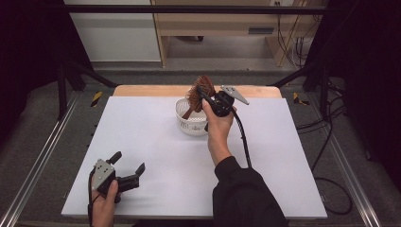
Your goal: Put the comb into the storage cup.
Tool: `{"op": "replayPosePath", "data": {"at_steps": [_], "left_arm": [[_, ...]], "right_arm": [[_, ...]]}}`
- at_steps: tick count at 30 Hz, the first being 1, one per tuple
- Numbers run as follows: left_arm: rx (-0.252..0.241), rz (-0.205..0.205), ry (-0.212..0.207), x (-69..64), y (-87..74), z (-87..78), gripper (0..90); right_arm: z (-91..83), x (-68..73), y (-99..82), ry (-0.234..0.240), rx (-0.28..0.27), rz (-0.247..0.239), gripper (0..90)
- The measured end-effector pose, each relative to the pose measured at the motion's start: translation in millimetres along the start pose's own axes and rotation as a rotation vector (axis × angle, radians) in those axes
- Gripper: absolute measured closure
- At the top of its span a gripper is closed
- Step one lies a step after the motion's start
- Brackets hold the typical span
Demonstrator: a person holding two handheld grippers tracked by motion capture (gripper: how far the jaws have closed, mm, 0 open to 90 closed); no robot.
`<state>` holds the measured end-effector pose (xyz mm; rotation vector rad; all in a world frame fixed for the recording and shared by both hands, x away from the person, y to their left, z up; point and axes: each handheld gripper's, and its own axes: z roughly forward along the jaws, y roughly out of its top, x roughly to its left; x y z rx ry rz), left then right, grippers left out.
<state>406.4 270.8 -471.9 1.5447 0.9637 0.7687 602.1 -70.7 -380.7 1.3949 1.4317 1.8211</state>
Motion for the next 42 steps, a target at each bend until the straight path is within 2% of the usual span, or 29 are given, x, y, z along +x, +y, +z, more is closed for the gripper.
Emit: {"op": "replayPosePath", "data": {"at_steps": [32,42], "left_arm": [[-0.001,-0.002,-0.005,-0.5,0.0,0.2,1.5],[0.001,0.0,-0.006,-0.5,-0.1,0.5,1.5]], "right_arm": [[-1.6,-5.6,-3.2,0.002,0.014,0.003,49.3],[-3.5,-7.8,-2.1,0.001,0.027,-0.011,48.5]]}}
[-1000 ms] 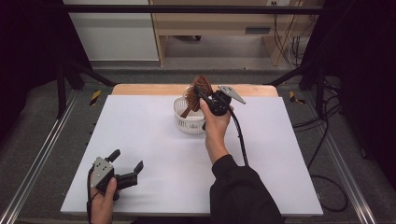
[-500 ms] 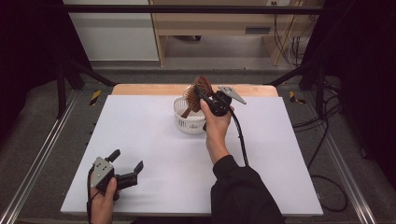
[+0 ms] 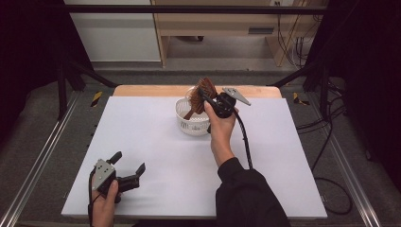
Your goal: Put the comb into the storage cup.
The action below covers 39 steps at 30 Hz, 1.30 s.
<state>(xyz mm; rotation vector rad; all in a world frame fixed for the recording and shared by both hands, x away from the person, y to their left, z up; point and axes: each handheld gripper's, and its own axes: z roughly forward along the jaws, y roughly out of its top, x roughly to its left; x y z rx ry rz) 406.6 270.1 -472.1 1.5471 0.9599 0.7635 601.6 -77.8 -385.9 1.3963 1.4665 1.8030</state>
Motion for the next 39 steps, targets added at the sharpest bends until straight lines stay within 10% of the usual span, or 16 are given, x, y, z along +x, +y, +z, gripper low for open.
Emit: {"op": "replayPosePath", "data": {"at_steps": [39], "left_arm": [[0.008,0.006,-0.003,-1.5,-0.6,1.2,1.5]], "right_arm": [[-16.3,-35.1,-5.5,-0.009,0.069,0.02,43.9]]}}
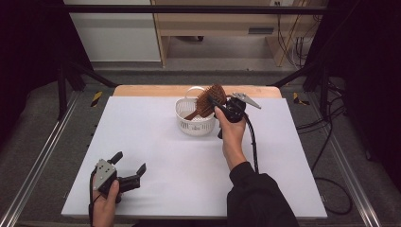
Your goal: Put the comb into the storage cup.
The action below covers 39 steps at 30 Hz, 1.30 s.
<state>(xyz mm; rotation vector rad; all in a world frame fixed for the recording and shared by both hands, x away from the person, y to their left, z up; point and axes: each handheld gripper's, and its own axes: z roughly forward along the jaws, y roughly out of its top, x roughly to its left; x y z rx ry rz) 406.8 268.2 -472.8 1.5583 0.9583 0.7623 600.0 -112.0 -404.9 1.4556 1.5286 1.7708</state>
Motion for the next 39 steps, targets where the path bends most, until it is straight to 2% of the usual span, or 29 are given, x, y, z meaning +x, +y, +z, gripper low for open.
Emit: {"op": "replayPosePath", "data": {"at_steps": [15,33,37,39], "left_arm": [[0.002,0.002,-0.002,-0.2,-0.2,0.4,1.5],[0.003,0.001,-0.003,-0.2,-0.2,0.5,1.5],[0.003,0.002,-0.004,-0.4,-0.2,0.6,1.5],[0.003,0.003,-0.004,-0.4,-0.2,0.7,1.5]], "right_arm": [[-2.6,-18.3,-0.7,-0.035,0.017,0.015,40.5],[-2.3,-21.8,-1.3,-0.029,0.026,0.026,38.4],[-2.8,-23.3,-1.0,-0.033,0.037,0.024,35.0],[-2.7,-25.1,-0.8,-0.034,0.053,0.031,29.3]]}}
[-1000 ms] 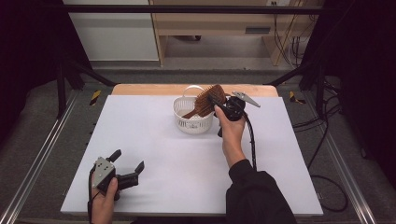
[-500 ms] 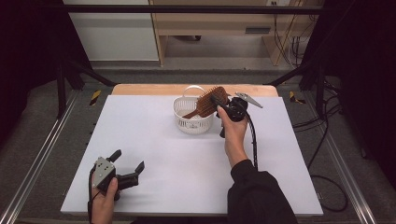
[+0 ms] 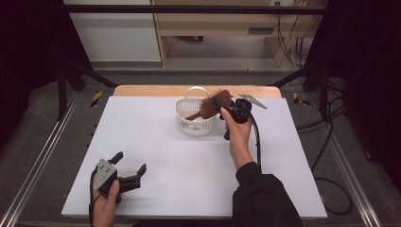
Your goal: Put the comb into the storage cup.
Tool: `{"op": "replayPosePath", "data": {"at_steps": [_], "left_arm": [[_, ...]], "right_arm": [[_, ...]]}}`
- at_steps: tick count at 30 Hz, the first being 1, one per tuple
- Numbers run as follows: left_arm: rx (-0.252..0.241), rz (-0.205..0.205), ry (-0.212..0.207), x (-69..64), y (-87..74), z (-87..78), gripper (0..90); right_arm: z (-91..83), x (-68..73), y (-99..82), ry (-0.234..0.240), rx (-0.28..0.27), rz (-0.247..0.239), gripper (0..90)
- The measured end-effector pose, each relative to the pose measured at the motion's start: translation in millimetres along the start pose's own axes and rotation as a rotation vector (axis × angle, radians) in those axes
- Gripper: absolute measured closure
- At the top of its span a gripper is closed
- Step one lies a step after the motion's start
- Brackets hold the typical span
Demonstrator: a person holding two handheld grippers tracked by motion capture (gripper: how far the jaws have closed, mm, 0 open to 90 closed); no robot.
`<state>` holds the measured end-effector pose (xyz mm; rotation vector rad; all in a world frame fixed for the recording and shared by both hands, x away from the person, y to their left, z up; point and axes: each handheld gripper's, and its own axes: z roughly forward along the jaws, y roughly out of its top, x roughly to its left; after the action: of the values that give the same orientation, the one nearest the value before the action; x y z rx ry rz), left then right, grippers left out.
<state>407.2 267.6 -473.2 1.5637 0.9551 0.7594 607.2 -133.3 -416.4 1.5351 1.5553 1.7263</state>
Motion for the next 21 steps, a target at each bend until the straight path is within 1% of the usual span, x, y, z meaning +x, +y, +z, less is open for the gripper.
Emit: {"op": "replayPosePath", "data": {"at_steps": [4,7,9,11,14,15,19,21], "left_arm": [[0.0,-0.001,0.0,0.1,-0.1,0.0,1.5],[0.001,-0.001,0.0,0.1,-0.1,-0.1,1.5],[0.0,-0.001,0.0,0.1,0.0,-0.1,1.5],[0.0,-0.001,0.0,0.1,-0.1,0.0,1.5],[0.0,0.0,0.0,-0.1,0.1,0.0,1.5],[0.0,0.0,0.0,-0.1,0.1,0.0,1.5],[0.001,0.001,0.0,-0.2,0.1,-0.1,1.5],[0.001,0.001,0.001,-0.3,0.0,0.0,1.5]], "right_arm": [[-0.3,0.4,-2.0,-0.001,0.021,-0.033,27.0],[-0.8,2.2,-1.9,0.0,0.028,-0.046,22.9],[-1.5,3.4,-1.8,-0.006,0.028,-0.069,19.8],[-2.5,4.9,-1.2,-0.008,0.029,-0.075,16.9],[-4.2,6.5,0.3,-0.02,0.027,-0.083,14.1],[-4.7,6.3,0.8,-0.024,0.025,-0.093,13.6],[-8.1,5.3,3.1,-0.053,0.021,-0.118,13.0],[-10.5,4.3,4.7,-0.064,0.012,-0.122,13.1]]}}
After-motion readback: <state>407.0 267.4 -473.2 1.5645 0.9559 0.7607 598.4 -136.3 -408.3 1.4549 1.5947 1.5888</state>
